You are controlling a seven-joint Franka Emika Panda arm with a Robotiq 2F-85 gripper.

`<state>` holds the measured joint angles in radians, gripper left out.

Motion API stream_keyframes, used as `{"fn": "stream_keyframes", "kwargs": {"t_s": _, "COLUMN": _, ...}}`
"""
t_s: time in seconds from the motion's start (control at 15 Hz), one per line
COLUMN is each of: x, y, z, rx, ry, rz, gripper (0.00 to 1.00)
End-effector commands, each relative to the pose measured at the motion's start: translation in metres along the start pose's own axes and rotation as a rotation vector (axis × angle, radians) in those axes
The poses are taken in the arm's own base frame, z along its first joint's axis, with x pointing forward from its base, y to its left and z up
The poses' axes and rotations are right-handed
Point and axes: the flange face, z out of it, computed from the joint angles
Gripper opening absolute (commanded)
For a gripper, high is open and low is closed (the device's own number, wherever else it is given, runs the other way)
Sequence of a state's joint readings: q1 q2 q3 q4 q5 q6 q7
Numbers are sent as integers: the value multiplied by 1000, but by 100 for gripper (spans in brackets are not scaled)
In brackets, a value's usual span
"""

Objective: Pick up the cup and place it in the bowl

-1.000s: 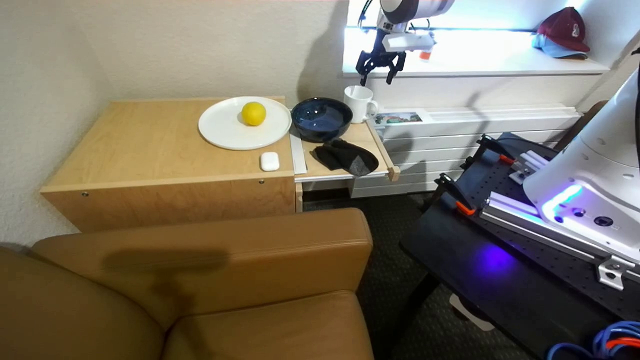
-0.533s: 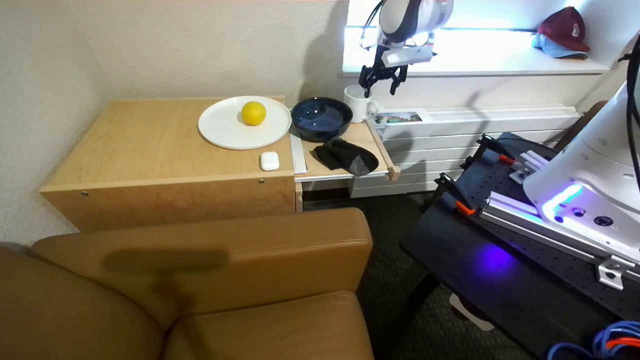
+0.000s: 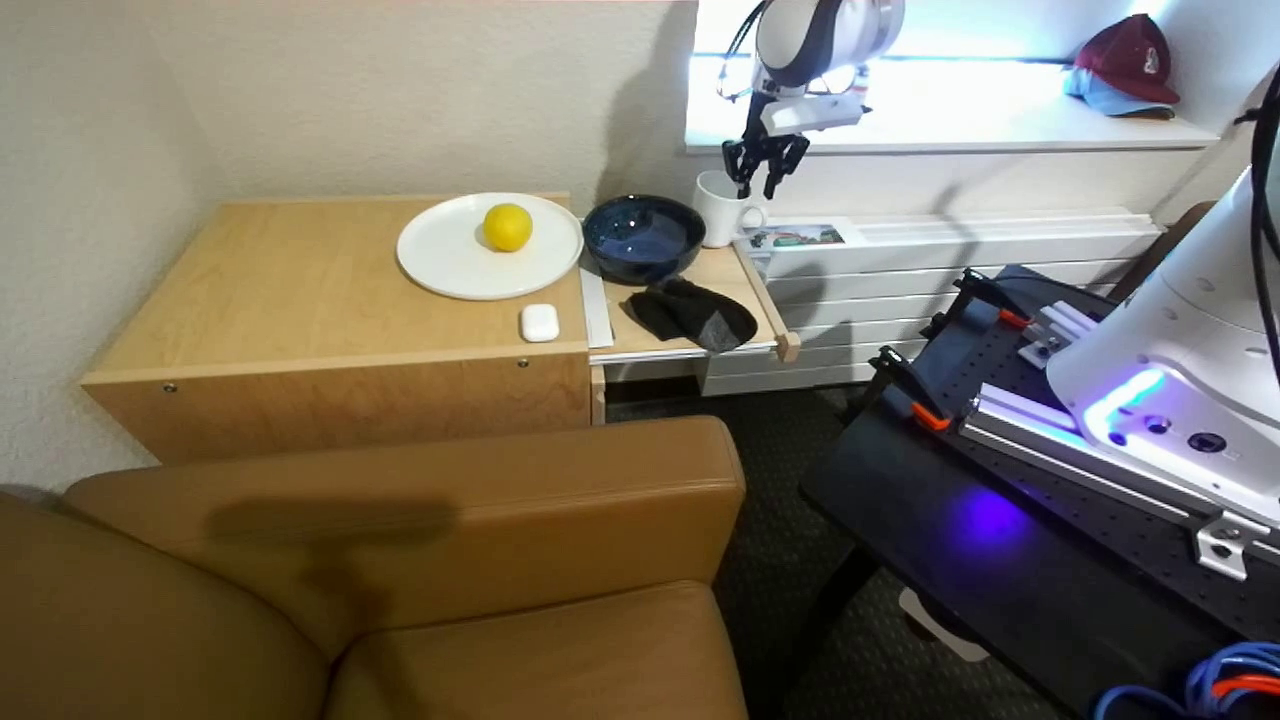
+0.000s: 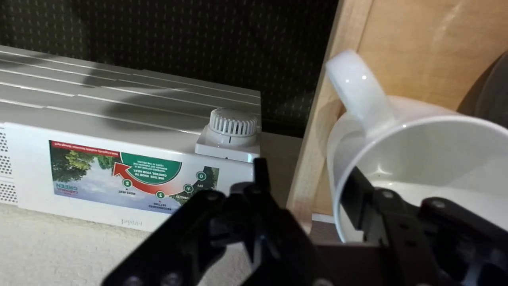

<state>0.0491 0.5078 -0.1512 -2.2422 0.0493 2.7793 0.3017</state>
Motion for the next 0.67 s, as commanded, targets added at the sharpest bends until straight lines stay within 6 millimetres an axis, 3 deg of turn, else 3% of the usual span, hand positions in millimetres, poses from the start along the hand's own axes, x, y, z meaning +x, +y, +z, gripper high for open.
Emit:
{"fn": "stream_keyframes", "kwargs": {"t_s": 0.0, "x": -2, "y": -3, "z": -2, "rx": 12, "ry": 1, "rz": -2, "gripper": 17}}
{"fn": "stream_keyframes", "kwargs": {"t_s": 0.2, "x": -3, "y": -3, "z": -2, "rx": 21, "ry": 0, "rz": 6, "gripper": 1}}
{"fn": "stream_keyframes", "kwargs": {"t_s": 0.6, "x": -2, "y": -9, "z": -20, "rx": 66, "ry": 20, "rz": 29, "gripper": 1}}
